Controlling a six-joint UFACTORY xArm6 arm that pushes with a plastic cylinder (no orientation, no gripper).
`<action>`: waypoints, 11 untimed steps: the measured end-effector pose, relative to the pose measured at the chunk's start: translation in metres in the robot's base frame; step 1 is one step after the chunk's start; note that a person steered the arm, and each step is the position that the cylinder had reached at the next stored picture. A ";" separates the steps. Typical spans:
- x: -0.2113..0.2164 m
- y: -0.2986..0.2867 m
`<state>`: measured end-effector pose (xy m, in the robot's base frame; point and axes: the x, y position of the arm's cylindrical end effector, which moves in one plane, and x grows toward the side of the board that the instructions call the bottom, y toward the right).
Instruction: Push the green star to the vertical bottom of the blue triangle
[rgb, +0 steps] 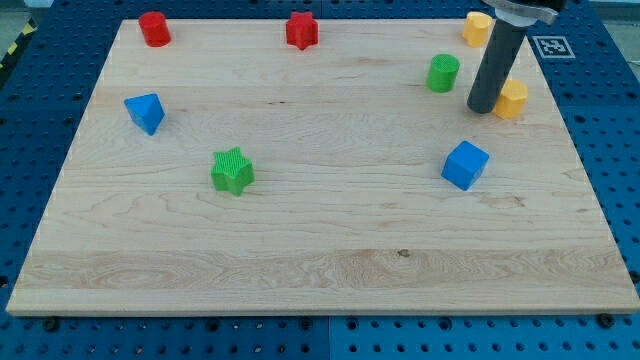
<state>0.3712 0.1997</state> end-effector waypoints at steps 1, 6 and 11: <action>0.006 -0.004; 0.012 -0.048; 0.005 -0.053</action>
<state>0.3758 0.1466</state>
